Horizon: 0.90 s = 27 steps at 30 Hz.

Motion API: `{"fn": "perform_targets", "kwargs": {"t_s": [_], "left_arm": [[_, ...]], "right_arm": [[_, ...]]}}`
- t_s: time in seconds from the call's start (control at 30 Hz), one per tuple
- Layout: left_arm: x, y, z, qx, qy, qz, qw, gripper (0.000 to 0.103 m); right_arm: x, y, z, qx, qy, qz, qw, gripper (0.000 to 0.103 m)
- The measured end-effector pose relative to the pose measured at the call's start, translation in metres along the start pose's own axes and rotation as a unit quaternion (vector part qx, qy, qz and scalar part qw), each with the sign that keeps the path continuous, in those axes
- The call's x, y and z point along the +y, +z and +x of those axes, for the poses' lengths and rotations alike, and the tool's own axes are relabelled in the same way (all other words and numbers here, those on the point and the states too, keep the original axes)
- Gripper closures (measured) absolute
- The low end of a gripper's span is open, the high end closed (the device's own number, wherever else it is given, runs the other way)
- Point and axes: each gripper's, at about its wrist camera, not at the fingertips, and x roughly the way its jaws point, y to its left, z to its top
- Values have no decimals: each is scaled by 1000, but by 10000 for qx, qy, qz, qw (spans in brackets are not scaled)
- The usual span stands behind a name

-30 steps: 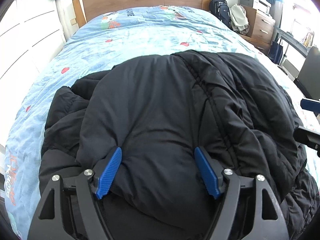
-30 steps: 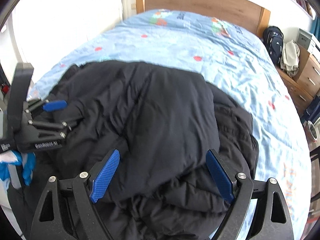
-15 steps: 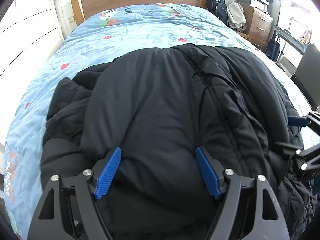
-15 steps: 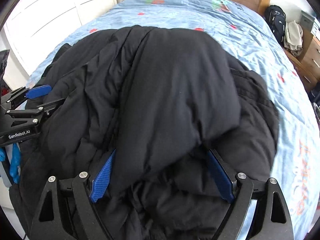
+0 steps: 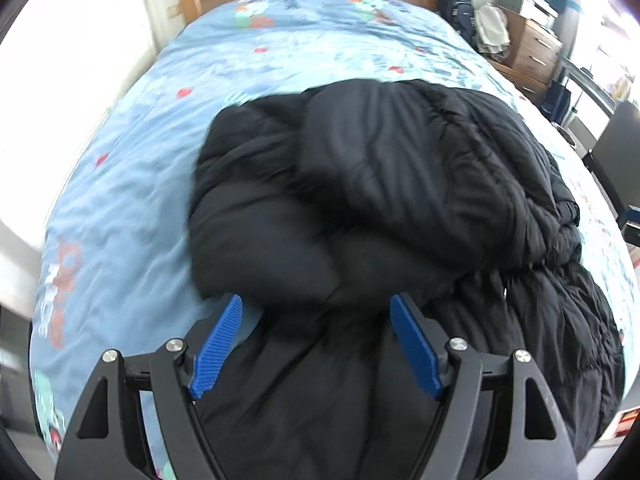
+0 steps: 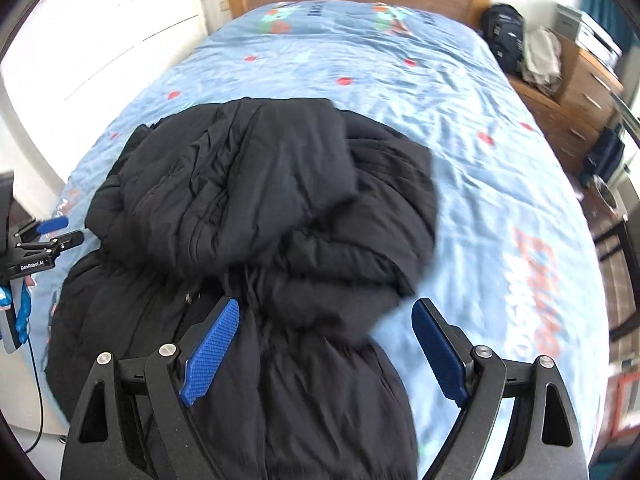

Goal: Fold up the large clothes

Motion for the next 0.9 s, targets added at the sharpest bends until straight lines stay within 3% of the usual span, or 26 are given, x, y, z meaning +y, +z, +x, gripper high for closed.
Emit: {"fn": "perform_targets", "kwargs": {"t_s": [0.13, 0.3, 0.63, 0.9], "left_arm": [[39, -22, -21, 321, -62, -394, 9987, 27], [88, -59, -47, 645, 162, -802, 9946, 24], [159, -132, -102, 1073, 374, -1404, 9836, 23], [174, -175, -84, 1474, -64, -1820, 9722, 23]], "right_arm": [[-22, -24, -31, 87, -149, 232, 9996, 16], [-48, -61, -58, 314, -450, 649, 9964, 15], [-88, -119, -107, 464, -818, 1672, 9814, 15], [-97, -137, -98, 732, -768, 2031, 9734, 14]]}}
